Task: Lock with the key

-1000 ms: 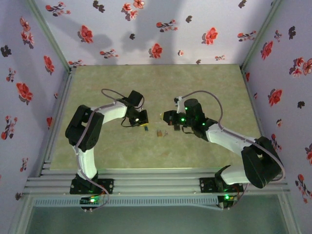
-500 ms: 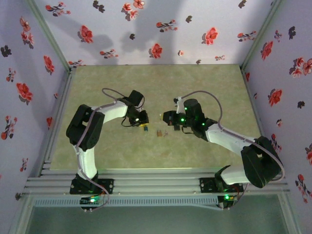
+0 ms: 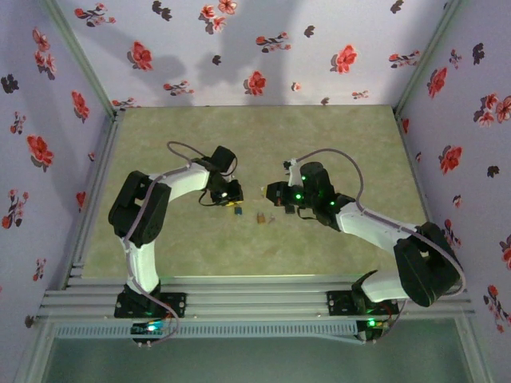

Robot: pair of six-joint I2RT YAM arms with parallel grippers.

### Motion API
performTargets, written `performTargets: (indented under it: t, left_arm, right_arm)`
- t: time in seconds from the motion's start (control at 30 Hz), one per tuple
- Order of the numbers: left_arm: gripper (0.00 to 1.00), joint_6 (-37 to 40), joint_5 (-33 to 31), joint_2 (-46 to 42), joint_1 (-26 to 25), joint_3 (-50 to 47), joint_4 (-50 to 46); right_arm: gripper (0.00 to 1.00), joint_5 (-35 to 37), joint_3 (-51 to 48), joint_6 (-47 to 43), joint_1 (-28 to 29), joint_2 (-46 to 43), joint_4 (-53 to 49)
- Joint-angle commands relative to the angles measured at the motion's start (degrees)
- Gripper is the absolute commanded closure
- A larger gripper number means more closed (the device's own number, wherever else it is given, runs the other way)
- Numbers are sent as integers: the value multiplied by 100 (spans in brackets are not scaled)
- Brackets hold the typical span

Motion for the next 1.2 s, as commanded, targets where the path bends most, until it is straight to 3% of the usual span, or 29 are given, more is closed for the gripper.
performTargets:
  t: [0.0,0.33,0.6,0.8,0.87,0.93,0.97,1.17]
  left_arm:
    - [78,171,-142,-16,48,157,-256]
    - [70,294,-390,-308,102,307,-542]
    - [58,390,-883,-1134,85,270,-768]
    - [43,408,-1314,-2188,33,55,-843]
    - [34,374,-1479,-2559,33,-21,-914]
    - [18,381,-1615,-2950,24,-69,-1035]
    - [2,409,-1666,-3106,23,-77,-1093]
    - [0,780,-2311,-3985,41,21,-1562]
  right_arm:
    - [100,-32,196,-63,40,40,6]
    - [100,-29,203,-78,52,36,-8]
    - [100,4,212,-92,58,53,-25]
    - [100,40,232,-116,85,84,-51]
    - [100,63,232,-133,91,84,-68]
    - [100,96,237,-138,94,100,-78]
    - [100,106,238,-138,103,105,-79]
    - [100,192,256,-196,177,91,-121]
